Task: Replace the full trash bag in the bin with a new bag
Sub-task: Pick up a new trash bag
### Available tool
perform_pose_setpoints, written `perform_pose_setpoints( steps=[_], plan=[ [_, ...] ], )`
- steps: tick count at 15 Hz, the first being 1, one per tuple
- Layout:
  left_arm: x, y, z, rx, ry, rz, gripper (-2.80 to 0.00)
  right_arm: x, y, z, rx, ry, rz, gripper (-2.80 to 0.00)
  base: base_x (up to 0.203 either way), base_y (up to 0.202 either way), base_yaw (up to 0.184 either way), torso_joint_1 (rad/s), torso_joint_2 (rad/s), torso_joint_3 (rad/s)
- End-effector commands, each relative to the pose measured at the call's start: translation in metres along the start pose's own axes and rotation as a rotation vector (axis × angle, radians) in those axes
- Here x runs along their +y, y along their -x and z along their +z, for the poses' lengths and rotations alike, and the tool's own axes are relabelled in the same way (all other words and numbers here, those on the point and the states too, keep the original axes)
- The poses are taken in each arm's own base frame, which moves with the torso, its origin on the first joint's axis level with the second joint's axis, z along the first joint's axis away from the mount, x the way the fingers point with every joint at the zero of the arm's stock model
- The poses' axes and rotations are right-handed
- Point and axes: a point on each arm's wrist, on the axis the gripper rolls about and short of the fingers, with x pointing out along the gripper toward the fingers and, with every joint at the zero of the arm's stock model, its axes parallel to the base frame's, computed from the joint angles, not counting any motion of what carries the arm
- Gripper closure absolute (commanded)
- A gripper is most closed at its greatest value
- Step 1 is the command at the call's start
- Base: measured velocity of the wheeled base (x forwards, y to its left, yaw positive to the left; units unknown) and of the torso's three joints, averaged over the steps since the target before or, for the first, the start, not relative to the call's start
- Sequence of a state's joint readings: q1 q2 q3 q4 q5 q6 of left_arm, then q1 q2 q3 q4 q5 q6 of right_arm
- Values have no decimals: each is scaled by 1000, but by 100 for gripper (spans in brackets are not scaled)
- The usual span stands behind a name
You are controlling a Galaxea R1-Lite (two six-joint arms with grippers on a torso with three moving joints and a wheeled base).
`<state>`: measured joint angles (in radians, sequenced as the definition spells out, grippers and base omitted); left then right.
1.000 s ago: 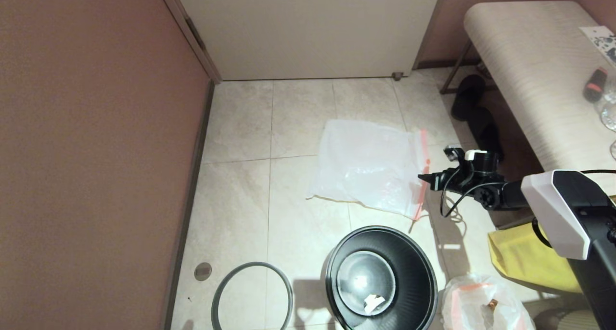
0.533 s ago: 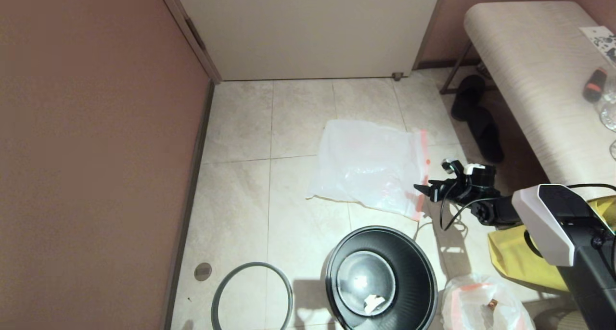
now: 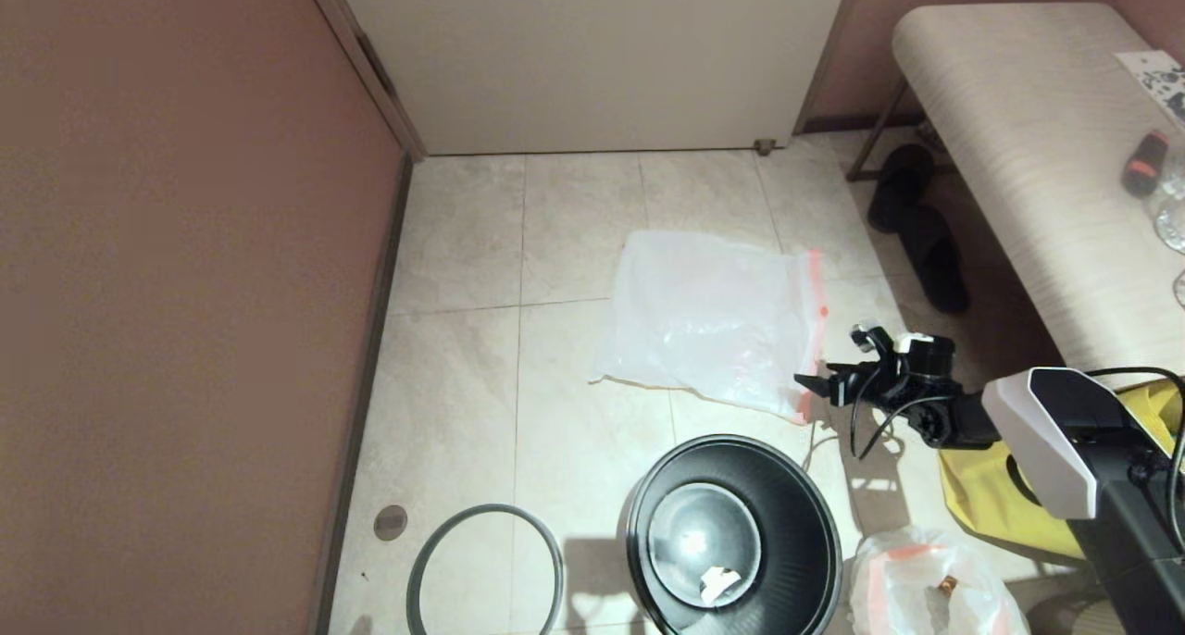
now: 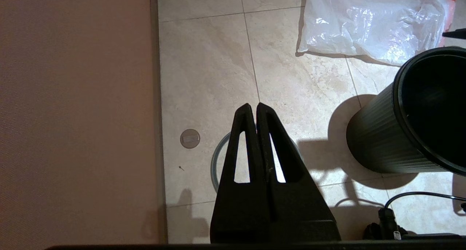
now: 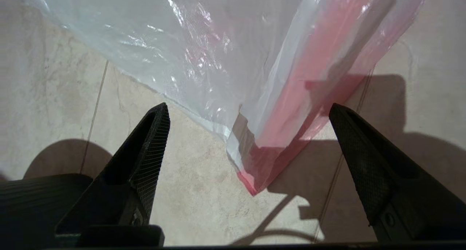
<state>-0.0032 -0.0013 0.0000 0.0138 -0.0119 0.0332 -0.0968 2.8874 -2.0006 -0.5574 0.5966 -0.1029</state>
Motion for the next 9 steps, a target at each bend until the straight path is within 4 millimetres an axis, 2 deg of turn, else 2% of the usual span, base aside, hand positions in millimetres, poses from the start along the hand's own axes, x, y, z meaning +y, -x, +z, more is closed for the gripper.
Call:
perform_pose_setpoints(
  steps=[1, 4, 7, 9],
  plan=[
    [0, 0, 0, 1, -1, 0, 0, -2, -3, -19, 21, -21, 29, -280, 0, 0, 0, 0, 0, 0],
    [0, 0, 0, 1, -1, 0, 0, 4, -7, -15, -26, 5, 45, -280, 0, 0, 0, 0, 0, 0],
    [0, 0, 0, 1, -2, 0, 0, 7, -8, -13, -38, -52, 93, -280, 0, 0, 0, 0, 0, 0],
    [0, 0, 0, 1, 0, 0, 0, 19, -19, -25, -36, -42, 141, -280, 0, 0, 0, 0, 0, 0]
  ],
)
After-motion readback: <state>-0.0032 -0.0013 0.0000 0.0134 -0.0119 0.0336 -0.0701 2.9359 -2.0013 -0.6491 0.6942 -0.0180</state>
